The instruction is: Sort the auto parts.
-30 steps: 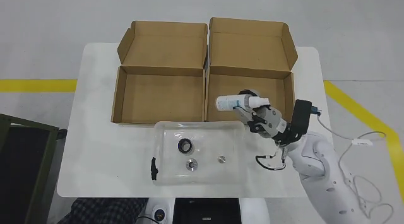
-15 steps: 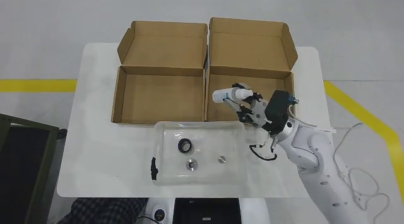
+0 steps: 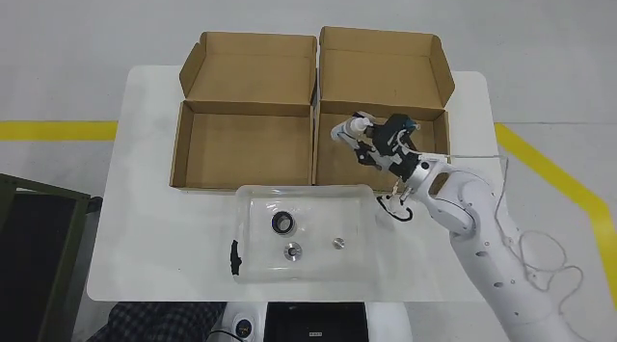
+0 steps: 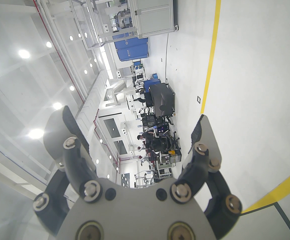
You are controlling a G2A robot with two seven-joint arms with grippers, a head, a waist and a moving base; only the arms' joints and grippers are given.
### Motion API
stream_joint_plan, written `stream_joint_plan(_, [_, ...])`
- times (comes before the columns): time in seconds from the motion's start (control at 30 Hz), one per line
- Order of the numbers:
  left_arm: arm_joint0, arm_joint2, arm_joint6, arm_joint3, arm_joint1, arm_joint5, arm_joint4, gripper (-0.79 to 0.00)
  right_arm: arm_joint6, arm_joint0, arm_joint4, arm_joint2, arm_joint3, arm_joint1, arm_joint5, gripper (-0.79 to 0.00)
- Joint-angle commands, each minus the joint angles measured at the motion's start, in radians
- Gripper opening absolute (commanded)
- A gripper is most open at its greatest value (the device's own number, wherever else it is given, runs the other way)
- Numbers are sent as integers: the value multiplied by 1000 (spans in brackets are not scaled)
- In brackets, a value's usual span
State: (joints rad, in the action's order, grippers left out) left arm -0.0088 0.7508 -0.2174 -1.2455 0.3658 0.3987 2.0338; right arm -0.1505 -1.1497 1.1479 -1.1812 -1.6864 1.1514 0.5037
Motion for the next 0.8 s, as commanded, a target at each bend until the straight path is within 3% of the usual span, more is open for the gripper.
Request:
stream_joint_plan(0.0, [0,0,0,0,0,0,0,0,-16,21,8,17,30,4,-8,-785])
stream_joint_plan(0.33, [0,0,0,0,0,0,0,0,-45,103,35,94,167,25,-49,-785])
stream_joint_plan(0.7, [0,0,0,0,0,0,0,0,-71,150,65,137,219,40,-62,-785])
stream_joint_plan(0.73, [0,0,0,0,0,0,0,0,-74,152,67,140,222,41,-61,-720])
stream_joint_plan(0.77, [0,0,0,0,0,0,0,0,-77,153,66,142,225,42,-60,-573])
